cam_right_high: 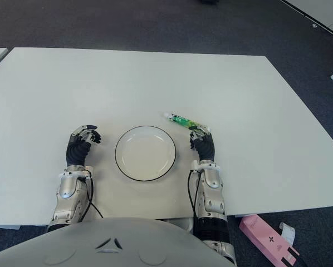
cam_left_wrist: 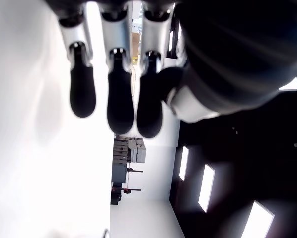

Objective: Put the toothpaste on the table into the plate.

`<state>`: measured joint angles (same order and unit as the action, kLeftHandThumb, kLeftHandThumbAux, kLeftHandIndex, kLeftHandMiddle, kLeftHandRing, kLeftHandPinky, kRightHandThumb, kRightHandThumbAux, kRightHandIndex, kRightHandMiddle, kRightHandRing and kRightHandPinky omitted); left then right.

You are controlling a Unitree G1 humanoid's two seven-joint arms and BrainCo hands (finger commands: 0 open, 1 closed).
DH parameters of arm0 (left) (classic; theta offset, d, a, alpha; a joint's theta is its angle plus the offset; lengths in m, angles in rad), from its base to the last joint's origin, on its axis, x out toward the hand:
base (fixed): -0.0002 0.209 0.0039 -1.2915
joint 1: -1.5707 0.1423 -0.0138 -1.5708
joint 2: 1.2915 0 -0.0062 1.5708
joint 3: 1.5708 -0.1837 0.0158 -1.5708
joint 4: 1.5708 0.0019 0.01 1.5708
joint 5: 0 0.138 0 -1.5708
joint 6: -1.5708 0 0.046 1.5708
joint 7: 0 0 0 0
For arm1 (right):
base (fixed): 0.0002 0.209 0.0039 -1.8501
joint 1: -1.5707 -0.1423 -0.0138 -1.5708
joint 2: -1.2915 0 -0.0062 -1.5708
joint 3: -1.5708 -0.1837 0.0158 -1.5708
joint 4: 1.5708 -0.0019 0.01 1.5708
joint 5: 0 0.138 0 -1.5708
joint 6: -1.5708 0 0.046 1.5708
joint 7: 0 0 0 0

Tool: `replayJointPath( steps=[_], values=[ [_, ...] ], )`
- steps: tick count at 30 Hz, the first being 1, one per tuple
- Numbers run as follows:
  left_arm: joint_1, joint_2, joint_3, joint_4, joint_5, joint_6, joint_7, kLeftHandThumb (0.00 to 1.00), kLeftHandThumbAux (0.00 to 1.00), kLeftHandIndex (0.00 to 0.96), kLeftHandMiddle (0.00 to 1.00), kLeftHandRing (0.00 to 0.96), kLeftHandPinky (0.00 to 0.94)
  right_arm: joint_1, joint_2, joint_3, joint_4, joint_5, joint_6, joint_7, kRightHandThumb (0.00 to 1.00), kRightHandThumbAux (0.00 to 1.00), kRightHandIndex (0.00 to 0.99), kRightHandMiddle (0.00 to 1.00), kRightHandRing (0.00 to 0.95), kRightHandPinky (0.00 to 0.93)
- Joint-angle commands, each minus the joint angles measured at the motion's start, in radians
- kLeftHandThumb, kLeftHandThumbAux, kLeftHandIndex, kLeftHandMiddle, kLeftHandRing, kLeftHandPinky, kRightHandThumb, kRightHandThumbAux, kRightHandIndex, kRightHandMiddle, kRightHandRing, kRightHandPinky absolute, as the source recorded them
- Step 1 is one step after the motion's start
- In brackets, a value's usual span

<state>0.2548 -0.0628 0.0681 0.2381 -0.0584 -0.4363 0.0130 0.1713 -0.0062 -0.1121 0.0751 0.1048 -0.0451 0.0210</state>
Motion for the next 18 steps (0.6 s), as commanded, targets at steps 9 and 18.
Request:
replayJointPath(
  steps=[9,18],
  values=[
    [0.019,-0.011,0.004,0.035,0.000,0.025,0.012,0.699,0.718,0.435,0.581,0.572,0.551,0.032,-0.038,-0.028,-0.108,0.014,-0.007,0.030,0.700,0.727,0.436,0.794,0.789,0.777],
    [0.013,-0.009,0.005,0.047,0.001,0.008,0.012,0.699,0.719,0.434,0.588,0.576,0.557,0.023,-0.065,-0.037,-0.149,-0.023,-0.073,0.023,0.698,0.727,0.438,0.808,0.800,0.783]
  ],
)
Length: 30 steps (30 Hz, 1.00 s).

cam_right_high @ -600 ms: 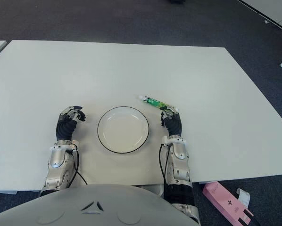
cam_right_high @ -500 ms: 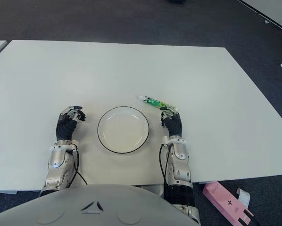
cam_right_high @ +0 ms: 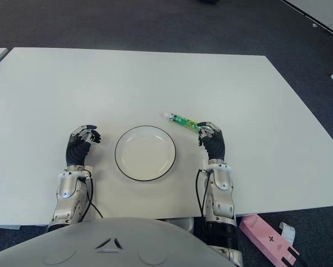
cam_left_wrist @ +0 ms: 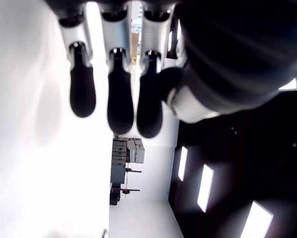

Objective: Put the toothpaste on the table into the plate.

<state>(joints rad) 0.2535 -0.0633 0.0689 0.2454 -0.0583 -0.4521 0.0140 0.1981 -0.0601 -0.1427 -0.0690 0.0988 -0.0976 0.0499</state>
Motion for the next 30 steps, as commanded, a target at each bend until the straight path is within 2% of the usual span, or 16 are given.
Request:
replayJointPath(
  steps=[1,2,6,9,12,15,18,19,20,21,23,24,25,26,30],
  values=[
    [0.013,-0.009,0.004,0.041,0.001,0.024,0.011,0.698,0.719,0.434,0.588,0.576,0.557,-0.008,-0.015,-0.009,-0.006,-0.022,-0.025,-0.009,0.698,0.727,0.438,0.808,0.800,0.783],
    [0.013,-0.009,0.004,0.041,0.002,0.023,0.012,0.698,0.719,0.434,0.590,0.576,0.557,-0.011,-0.017,-0.011,-0.007,-0.025,-0.029,-0.011,0.698,0.727,0.438,0.809,0.800,0.784],
    [0.012,-0.010,0.002,0.040,0.003,0.024,0.012,0.698,0.719,0.434,0.594,0.581,0.564,-0.102,-0.072,-0.040,0.033,-0.057,-0.087,-0.016,0.700,0.726,0.438,0.814,0.807,0.800],
    [0.010,-0.011,0.001,0.040,0.003,0.024,0.012,0.697,0.719,0.435,0.596,0.583,0.570,-0.143,-0.106,-0.039,0.062,-0.100,-0.149,-0.020,0.701,0.726,0.438,0.814,0.810,0.801],
    [0.008,-0.010,0.002,0.044,0.004,0.022,0.013,0.698,0.719,0.435,0.596,0.585,0.572,-0.180,-0.152,-0.033,0.089,-0.162,-0.194,-0.030,0.703,0.726,0.438,0.799,0.792,0.761],
    [0.004,-0.011,0.004,0.050,0.003,0.020,0.016,0.698,0.719,0.435,0.597,0.585,0.570,-0.222,-0.199,-0.015,0.100,-0.227,-0.205,-0.036,0.703,0.726,0.435,0.766,0.752,0.712],
    [0.002,-0.012,0.006,0.053,0.002,0.021,0.019,0.699,0.719,0.435,0.597,0.585,0.569,-0.264,-0.216,0.005,0.085,-0.265,-0.184,-0.035,0.700,0.728,0.426,0.653,0.645,0.622],
    [0.001,-0.013,0.006,0.052,0.002,0.023,0.020,0.699,0.719,0.435,0.597,0.585,0.568,-0.277,-0.228,0.012,0.084,-0.282,-0.177,-0.032,0.698,0.729,0.424,0.601,0.598,0.583],
    [0.001,-0.013,0.006,0.052,0.001,0.024,0.021,0.699,0.719,0.435,0.596,0.585,0.566,-0.286,-0.237,0.017,0.085,-0.294,-0.173,-0.030,0.694,0.729,0.417,0.504,0.514,0.514],
    [0.002,-0.014,0.007,0.051,0.001,0.026,0.023,0.699,0.719,0.435,0.596,0.584,0.566,-0.292,-0.251,0.021,0.090,-0.310,-0.172,-0.028,0.693,0.729,0.415,0.470,0.483,0.489],
    [0.003,-0.015,0.006,0.049,0.002,0.028,0.025,0.700,0.719,0.435,0.596,0.584,0.563,-0.307,-0.283,0.029,0.101,-0.339,-0.160,-0.016,0.516,0.725,0.241,0.310,0.345,0.376],
    [0.004,-0.015,0.006,0.047,0.003,0.028,0.027,0.700,0.719,0.435,0.595,0.583,0.562,-0.325,-0.309,0.033,0.117,-0.360,-0.148,-0.005,0.499,0.697,0.204,0.261,0.288,0.322],
    [0.005,-0.016,0.005,0.047,0.004,0.028,0.027,0.700,0.719,0.435,0.594,0.583,0.560,-0.337,-0.327,0.037,0.128,-0.374,-0.139,0.002,0.484,0.639,0.132,0.170,0.185,0.217],
    [0.005,-0.016,0.005,0.046,0.005,0.028,0.028,0.700,0.719,0.435,0.593,0.582,0.559,-0.345,-0.337,0.039,0.135,-0.382,-0.134,0.006,0.476,0.601,0.086,0.112,0.119,0.149],
    [0.007,-0.015,0.005,0.044,0.001,0.026,0.023,0.700,0.719,0.435,0.594,0.581,0.558,-0.399,-0.382,0.053,0.202,-0.414,-0.137,0.012,0.494,0.505,0.022,0.029,0.031,0.041]
  ],
)
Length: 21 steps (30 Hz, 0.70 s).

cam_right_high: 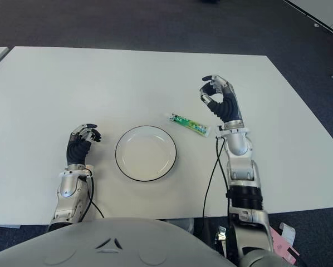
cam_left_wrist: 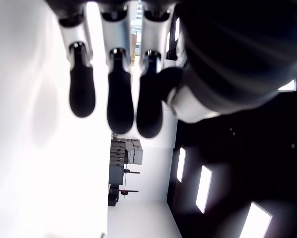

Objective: Put the toothpaste on the table into the plate.

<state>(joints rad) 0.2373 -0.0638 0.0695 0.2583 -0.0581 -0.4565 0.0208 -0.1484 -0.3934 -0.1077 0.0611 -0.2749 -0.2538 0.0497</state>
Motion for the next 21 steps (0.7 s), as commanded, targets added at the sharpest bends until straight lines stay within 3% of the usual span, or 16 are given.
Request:
replayJointPath(
  steps=[1,8,11,15,21],
  values=[
    [0.024,-0.014,0.004,0.029,0.000,0.033,0.016,0.699,0.719,0.435,0.595,0.581,0.558,-0.073,-0.064,0.028,0.102,-0.055,0.015,0.015,0.511,0.464,0.014,0.019,0.019,0.026],
    [0.032,-0.014,0.003,0.008,0.006,0.055,0.021,0.698,0.719,0.435,0.596,0.578,0.559,-0.195,-0.154,0.107,0.307,-0.109,-0.068,0.055,0.569,0.241,0.000,0.001,0.001,0.001],
    [0.034,-0.013,0.002,0.004,0.008,0.058,0.023,0.697,0.719,0.435,0.596,0.578,0.557,-0.219,-0.171,0.126,0.352,-0.114,-0.097,0.054,0.568,0.202,0.000,0.000,0.000,0.000],
    [0.042,-0.004,-0.002,0.002,0.012,0.049,0.017,0.696,0.719,0.435,0.600,0.577,0.555,-0.311,-0.224,0.210,0.466,-0.211,-0.132,0.060,0.559,0.145,0.000,0.000,0.000,0.000],
    [0.045,0.005,-0.006,0.005,0.010,0.035,-0.001,0.696,0.720,0.434,0.602,0.578,0.557,-0.396,-0.252,0.306,0.592,-0.303,-0.168,0.050,0.566,0.101,0.000,0.000,0.000,0.000]
  ],
)
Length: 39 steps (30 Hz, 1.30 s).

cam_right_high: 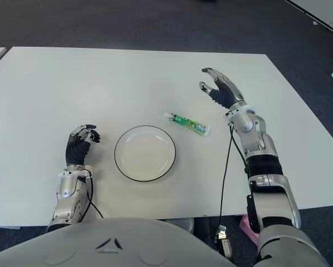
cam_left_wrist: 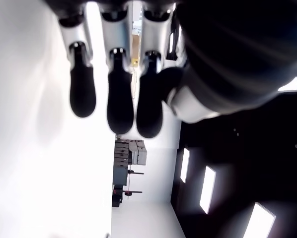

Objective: Put the toothpaste on the table into the plate.

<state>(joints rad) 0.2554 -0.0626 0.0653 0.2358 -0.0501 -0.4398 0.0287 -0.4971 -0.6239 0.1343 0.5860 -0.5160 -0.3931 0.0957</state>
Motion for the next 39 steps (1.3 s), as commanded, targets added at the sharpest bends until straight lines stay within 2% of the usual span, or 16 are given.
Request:
replayJointPath(
  steps=[1,9,22,39],
  values=[
    [0.028,0.005,-0.002,0.027,0.002,0.017,-0.011,0.696,0.720,0.434,0.603,0.578,0.558,-0.053,-0.024,0.074,0.076,-0.070,-0.032,0.003,0.567,0.099,0.000,0.000,0.000,0.000],
    [0.029,0.012,-0.008,0.021,0.009,0.021,-0.010,0.696,0.720,0.434,0.606,0.583,0.563,-0.098,-0.019,0.204,0.207,-0.190,-0.089,-0.073,0.578,0.079,0.000,0.000,0.000,0.000],
    [0.029,0.009,-0.008,0.015,0.005,0.019,-0.008,0.695,0.719,0.434,0.600,0.577,0.556,-0.130,-0.030,0.286,0.286,-0.224,-0.136,-0.063,0.594,0.078,0.000,0.000,0.000,0.000],
    [0.030,-0.006,-0.009,0.008,0.002,0.022,-0.002,0.696,0.719,0.434,0.597,0.577,0.560,-0.083,-0.024,0.406,0.294,-0.294,-0.137,-0.065,0.599,0.082,0.000,0.000,0.000,0.000]
  ],
)
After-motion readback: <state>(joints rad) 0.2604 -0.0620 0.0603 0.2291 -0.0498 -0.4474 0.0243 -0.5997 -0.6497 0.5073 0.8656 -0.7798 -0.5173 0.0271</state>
